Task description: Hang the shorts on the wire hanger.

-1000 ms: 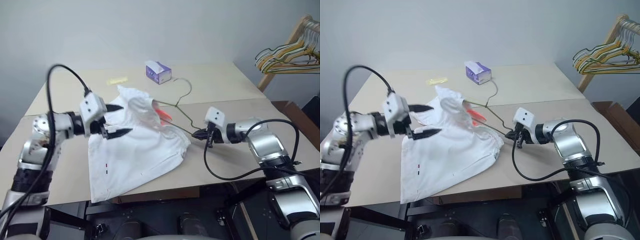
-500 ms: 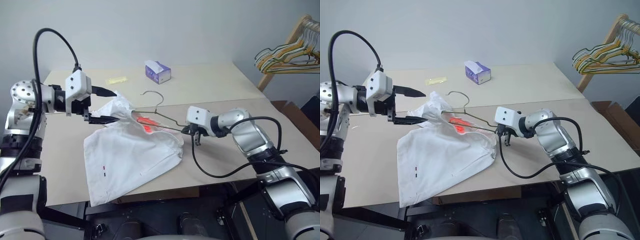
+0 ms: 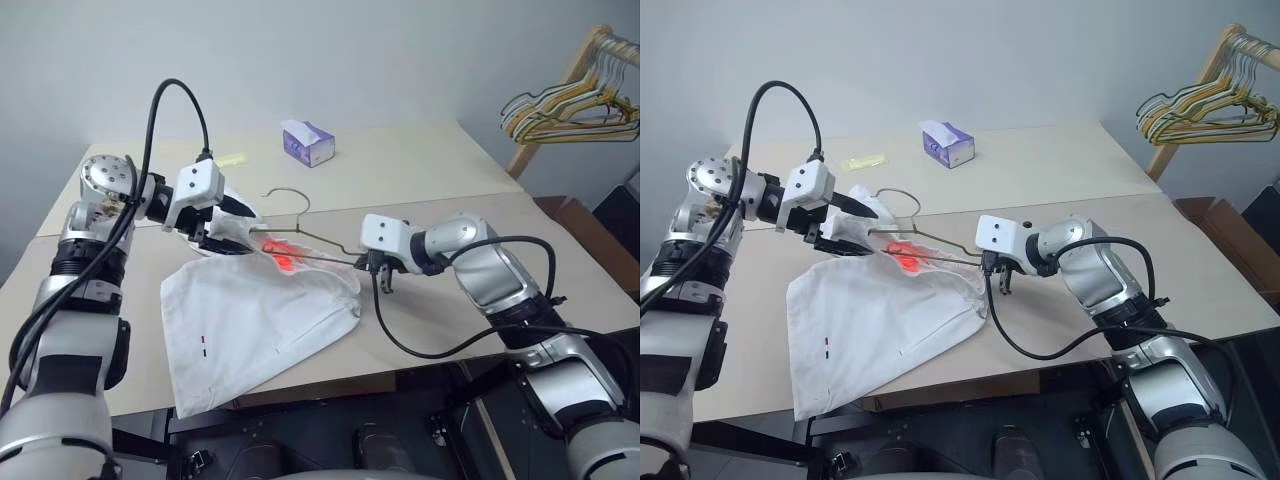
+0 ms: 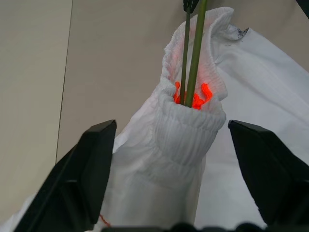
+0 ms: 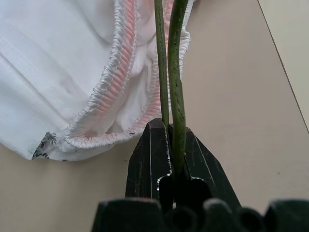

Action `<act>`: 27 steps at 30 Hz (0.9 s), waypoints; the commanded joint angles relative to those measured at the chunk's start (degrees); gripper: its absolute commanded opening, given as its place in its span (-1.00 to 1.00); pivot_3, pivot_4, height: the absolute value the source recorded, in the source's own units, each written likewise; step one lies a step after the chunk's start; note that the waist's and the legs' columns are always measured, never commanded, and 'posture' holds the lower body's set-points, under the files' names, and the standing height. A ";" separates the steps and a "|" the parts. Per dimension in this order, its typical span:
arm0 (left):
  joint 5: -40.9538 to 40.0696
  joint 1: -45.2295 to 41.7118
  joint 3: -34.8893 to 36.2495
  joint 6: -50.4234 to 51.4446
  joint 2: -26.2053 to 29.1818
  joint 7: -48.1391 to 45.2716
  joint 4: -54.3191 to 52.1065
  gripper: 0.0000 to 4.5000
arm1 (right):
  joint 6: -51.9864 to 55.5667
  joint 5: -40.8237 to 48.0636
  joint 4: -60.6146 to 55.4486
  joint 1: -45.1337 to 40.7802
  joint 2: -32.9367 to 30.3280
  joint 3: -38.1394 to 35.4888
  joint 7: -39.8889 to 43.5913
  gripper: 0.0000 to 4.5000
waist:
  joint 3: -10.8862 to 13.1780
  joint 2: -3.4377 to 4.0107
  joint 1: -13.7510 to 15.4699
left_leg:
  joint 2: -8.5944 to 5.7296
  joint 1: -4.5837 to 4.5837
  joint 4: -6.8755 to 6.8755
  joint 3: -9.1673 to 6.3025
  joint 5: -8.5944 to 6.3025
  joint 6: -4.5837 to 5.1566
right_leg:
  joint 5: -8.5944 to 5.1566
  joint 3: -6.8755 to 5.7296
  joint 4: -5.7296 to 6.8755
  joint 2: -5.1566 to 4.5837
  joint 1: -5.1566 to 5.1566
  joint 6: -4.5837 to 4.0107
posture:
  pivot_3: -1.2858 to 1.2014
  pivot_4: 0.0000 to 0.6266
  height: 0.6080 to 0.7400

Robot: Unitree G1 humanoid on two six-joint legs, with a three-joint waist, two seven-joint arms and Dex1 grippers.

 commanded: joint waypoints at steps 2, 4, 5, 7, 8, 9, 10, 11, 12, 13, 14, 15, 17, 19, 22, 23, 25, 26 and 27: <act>0.26 -2.25 0.83 -0.77 -0.38 -0.94 1.06 0.02 | 1.09 -0.11 -3.06 -1.27 -0.54 -0.59 0.35 -1.00 | 0.00 0.00 -0.05 | 0.00 -0.01 0.01 0.00 0.00 0.00 | 0.00 0.00 0.00 -0.01 0.00 0.00 | 0.01 -1.00 1.00; 0.29 -2.51 0.92 -0.76 -0.45 -1.22 1.35 -0.26 | 1.08 -0.20 -3.23 -1.10 -0.55 -0.67 0.31 -1.00 | 0.00 0.00 -0.06 | 0.00 -0.02 0.01 0.00 0.00 0.00 | 0.00 0.00 0.01 0.00 -0.01 0.00 | 0.01 -1.00 1.00; 0.69 -2.58 0.75 -0.95 -0.41 -1.06 1.62 -0.43 | 1.10 -0.20 -3.24 -1.12 -0.48 -0.71 0.27 -1.00 | 0.00 0.00 -0.06 | 0.00 -0.02 0.01 0.00 0.00 0.00 | 0.00 0.00 0.00 0.00 -0.01 0.00 | 0.01 -1.00 1.00; 1.31 -2.51 0.43 -1.71 -0.37 -1.09 2.17 -0.69 | 1.06 -0.15 -3.23 -1.24 -0.28 -0.80 0.13 -1.00 | 0.00 0.00 -0.07 | 0.00 -0.02 0.01 -0.01 0.00 0.00 | 0.00 0.00 0.01 0.00 -0.01 0.00 | 0.01 -1.00 1.00; 1.51 -2.45 0.40 -1.93 -0.41 -0.94 2.29 -0.81 | 0.87 -0.11 -3.29 -1.29 -0.21 -0.86 0.05 -1.00 | 0.00 0.00 -0.08 | 0.00 -0.02 0.01 -0.01 0.00 0.00 | 0.00 0.00 0.00 0.00 -0.01 0.00 | 0.01 -1.00 1.00; 1.70 -2.43 0.42 -2.10 -0.47 -0.83 2.34 -0.96 | 0.91 0.02 -3.40 -1.35 -0.13 -0.95 0.03 -1.00 | 0.00 0.00 -0.07 | 0.00 -0.02 0.01 0.00 0.00 0.00 | 0.00 0.00 0.01 0.00 -0.01 0.00 | 0.01 -1.00 1.00; 1.84 -2.44 0.48 -2.23 -0.52 -0.80 2.37 -0.99 | 0.65 0.09 -3.48 -1.39 -0.06 -1.04 -0.05 -1.00 | 0.00 0.00 -0.07 | 0.00 -0.02 0.02 -0.01 0.00 0.00 | 0.00 0.00 0.01 0.00 -0.01 0.00 | 0.01 -1.00 1.00; 1.99 -2.48 0.52 -2.28 -0.58 -0.71 2.40 -0.99 | 0.38 0.10 -3.56 -1.39 0.03 -1.17 -0.28 -1.00 | 0.00 0.00 -0.07 | 0.00 -0.02 0.02 0.00 0.00 0.00 | 0.00 0.00 0.01 -0.01 -0.01 0.00 | 0.01 -1.00 1.00; 2.26 -2.44 0.54 -2.43 -0.56 -0.42 2.31 -0.99 | 0.28 0.18 -3.62 -1.42 0.19 -1.32 -0.48 -1.00 | 0.00 0.00 -0.07 | 0.00 -0.02 0.02 0.00 0.00 0.00 | 0.00 0.00 0.01 -0.01 -0.01 0.00 | 0.02 -1.00 1.00; 2.61 -2.35 0.56 -2.88 -0.52 0.17 2.17 -0.99 | -0.23 0.23 -3.69 -1.35 0.27 -1.44 -0.67 -1.00 | 0.00 0.00 -0.07 | 0.00 -0.02 0.02 -0.01 0.00 0.00 | 0.00 0.00 0.01 0.00 -0.01 0.00 | 0.02 -1.00 1.00; 3.08 -2.28 0.67 -3.43 -0.57 1.39 2.12 -0.99 | -2.84 0.19 -3.72 -0.93 0.27 -1.72 -1.27 -1.00 | 0.00 0.00 -0.07 | 0.00 -0.02 0.02 0.00 0.00 0.00 | 0.00 0.00 0.01 -0.01 -0.01 0.00 | 0.02 -1.00 1.00; 3.50 -2.28 0.76 -3.84 -0.63 2.57 2.14 -0.99 | -4.26 0.34 -3.74 -0.66 0.29 -1.94 -1.54 -1.00 | 0.00 0.00 -0.06 | 0.00 -0.02 0.02 -0.01 0.00 0.00 | 0.00 0.00 0.01 -0.01 -0.01 0.00 | 0.02 -1.00 1.00; 4.19 -2.39 0.80 -4.94 -0.56 4.06 2.35 -0.99 | -5.78 0.01 -3.96 -0.06 -0.03 -1.85 -2.16 -1.00 | 0.00 0.00 -0.01 | 0.00 -0.02 0.02 -0.01 0.00 0.00 | 0.00 0.00 0.01 -0.01 -0.02 0.00 | 0.02 -1.00 1.00; 4.42 -2.60 0.94 -5.55 -0.26 4.40 2.64 -1.00 | -6.44 -0.57 -3.53 0.42 -0.29 -1.83 -3.10 -0.63 | 0.00 0.00 0.00 | 0.00 -0.02 0.02 -0.01 0.00 0.00 | 0.00 0.00 0.01 -0.01 -0.01 0.00 | 0.02 -1.00 1.00; 4.95 -3.18 1.41 -6.27 0.16 5.58 3.33 -1.00 | -5.21 -0.22 -2.58 1.00 -0.48 -3.98 -5.51 -0.17 | 0.00 0.00 -0.02 | 0.00 -0.02 0.02 0.00 0.00 0.00 | 0.01 0.00 0.02 -0.01 -0.01 0.00 | 0.02 -1.00 1.00; 5.26 -3.37 1.43 -6.48 0.26 6.16 3.60 -1.00 | -4.98 -0.15 -2.34 1.11 -0.79 -4.70 -6.25 0.00 | 0.00 0.00 0.00 | 0.00 -0.02 0.03 0.00 0.00 0.00 | 0.00 0.00 0.02 -0.01 -0.01 0.00 | 0.02 -1.00 1.00; 5.60 -3.62 1.43 -7.23 0.50 6.72 4.21 -1.00 | -3.91 0.23 -2.22 1.32 -1.67 -6.85 -7.61 0.30 | 0.00 0.00 0.04 | 0.00 -0.02 0.03 -0.01 0.00 0.00 | 0.00 0.00 0.02 -0.01 -0.01 0.00 | 0.02 -1.00 1.00; 5.82 -3.79 1.48 -7.51 0.61 7.19 4.59 -1.00 | -2.91 0.84 -2.68 1.49 -2.03 -8.59 -8.38 0.45 | 0.00 0.00 0.04 | 0.00 -0.02 0.03 -0.01 0.00 0.00 | 0.00 0.00 0.02 -0.01 -0.01 0.00 | 0.01 -1.00 1.00; 6.03 -4.05 1.53 -7.65 0.67 7.65 5.05 -1.00 | -1.42 1.47 -3.30 1.57 -2.30 -10.38 -9.28 0.62 | 0.00 0.00 0.04 | 0.00 -0.03 0.03 -0.01 0.00 0.00 | 0.00 -0.01 0.02 -0.01 -0.01 0.00 | 0.01 -1.00 1.00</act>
